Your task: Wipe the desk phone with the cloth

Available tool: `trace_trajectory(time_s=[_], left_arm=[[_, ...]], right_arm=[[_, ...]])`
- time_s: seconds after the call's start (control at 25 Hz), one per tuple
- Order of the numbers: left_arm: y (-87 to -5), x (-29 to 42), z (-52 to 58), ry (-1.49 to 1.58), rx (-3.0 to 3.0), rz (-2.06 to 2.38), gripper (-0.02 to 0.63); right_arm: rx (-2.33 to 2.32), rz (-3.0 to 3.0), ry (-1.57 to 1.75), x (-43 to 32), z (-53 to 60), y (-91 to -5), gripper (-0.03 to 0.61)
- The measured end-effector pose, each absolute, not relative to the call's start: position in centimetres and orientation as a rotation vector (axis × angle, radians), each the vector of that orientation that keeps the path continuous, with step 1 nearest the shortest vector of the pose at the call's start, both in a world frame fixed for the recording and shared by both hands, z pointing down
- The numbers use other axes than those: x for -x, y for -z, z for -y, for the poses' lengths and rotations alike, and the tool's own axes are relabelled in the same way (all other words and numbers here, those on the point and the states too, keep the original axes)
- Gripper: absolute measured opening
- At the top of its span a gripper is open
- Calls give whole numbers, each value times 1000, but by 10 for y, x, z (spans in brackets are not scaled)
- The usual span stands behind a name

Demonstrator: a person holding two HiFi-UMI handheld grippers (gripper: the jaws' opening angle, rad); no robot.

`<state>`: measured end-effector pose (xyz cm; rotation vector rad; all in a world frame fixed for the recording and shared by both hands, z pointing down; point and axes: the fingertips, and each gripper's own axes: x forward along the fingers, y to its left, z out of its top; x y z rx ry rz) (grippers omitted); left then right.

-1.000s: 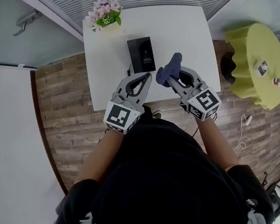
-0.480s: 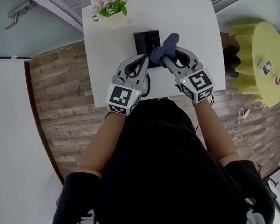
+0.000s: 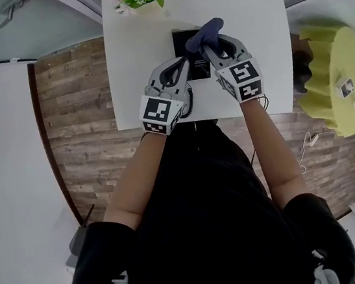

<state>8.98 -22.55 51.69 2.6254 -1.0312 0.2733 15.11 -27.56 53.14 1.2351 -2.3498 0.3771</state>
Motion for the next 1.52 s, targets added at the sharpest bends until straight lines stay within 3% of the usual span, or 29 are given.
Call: trace_trajectory(time_s=[0.48,1.52], left_arm=[[-556,-92,241,-280,-2524,1154,11],[-572,-100,220,-319,-2499,1184,11]], right_arm=[[-1217,2229,-451,-154,306,-620,95],[-1003,2214,-269,-141,230,-661,95]])
